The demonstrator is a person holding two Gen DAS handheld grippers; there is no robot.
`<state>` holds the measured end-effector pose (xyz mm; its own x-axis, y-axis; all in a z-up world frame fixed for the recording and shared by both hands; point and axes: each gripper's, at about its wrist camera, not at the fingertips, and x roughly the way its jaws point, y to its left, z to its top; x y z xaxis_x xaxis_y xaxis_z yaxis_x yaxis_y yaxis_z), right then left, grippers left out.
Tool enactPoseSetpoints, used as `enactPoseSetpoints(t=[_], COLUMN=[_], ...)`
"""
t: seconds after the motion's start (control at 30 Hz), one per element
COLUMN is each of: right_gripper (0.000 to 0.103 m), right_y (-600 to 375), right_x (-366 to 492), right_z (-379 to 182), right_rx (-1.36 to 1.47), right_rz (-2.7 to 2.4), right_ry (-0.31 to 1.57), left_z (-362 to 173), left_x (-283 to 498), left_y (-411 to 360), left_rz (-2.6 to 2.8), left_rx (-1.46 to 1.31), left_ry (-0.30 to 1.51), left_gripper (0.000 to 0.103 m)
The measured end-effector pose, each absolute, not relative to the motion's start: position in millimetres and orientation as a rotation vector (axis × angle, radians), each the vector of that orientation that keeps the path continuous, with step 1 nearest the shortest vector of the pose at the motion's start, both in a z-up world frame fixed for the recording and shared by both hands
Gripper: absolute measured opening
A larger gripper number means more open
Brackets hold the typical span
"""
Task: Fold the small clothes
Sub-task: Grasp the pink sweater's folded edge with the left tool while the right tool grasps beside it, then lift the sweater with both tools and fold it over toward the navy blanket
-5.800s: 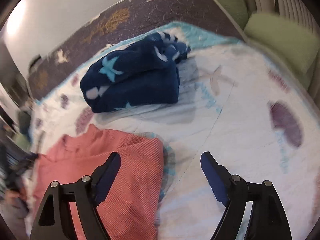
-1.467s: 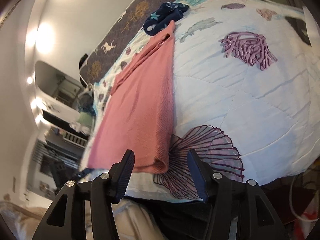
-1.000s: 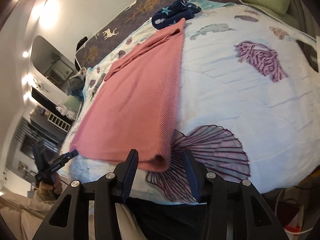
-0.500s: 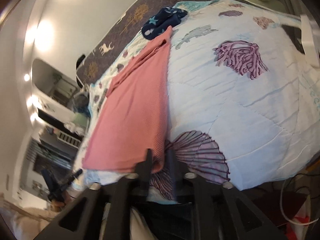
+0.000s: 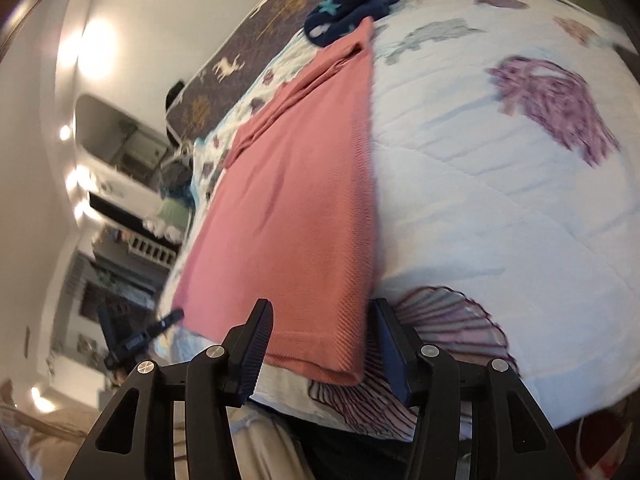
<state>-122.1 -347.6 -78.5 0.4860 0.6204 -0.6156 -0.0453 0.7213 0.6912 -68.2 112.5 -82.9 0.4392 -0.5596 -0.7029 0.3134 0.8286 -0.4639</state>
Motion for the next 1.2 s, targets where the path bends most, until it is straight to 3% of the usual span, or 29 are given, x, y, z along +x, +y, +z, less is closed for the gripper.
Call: enactPoseSetpoints(t=[0.03,0.07,0.1,0.13,0.3,0.83,1.2], right_gripper=[0.05,0.039,0.027,0.004,0.004,0.004,0.004], right_y=[-343,-339,-337,-338,-341,-367,-381], right_x=[-120,-118,-116,-113,-115,-71,5], right_z=[-77,-75,-73,-74,-65,47,77], right_rx=[0.633,0.603,0.592,0.6,0.595,0.596,0.622], right_rz=[0.452,0.454,0.45,0.45,0.489,0.541,0.486], right_ry=[0.999,1.005,1.011,1.029,1.007,0.648,0.557], left_z=[-81,-79,-77,-73,-40,78,95], left_x=[-69,-70,-71,-72,-69,-11,66], left_y=[107,104,102,101,111,87,71], left_rz=[-0.548,-0.54,-0.535,-0.533,-0.57,-0.54,-0.441], left_rx=[-0.259,-0.236,-0.22,-0.216,-0.286,-0.159,-0.136], left_ry=[0.975,0.975,0.974,0.972,0.883,0.562,0.521], left_gripper=[0.012,0.012,0.011,0.011,0.011,0.011,0.011])
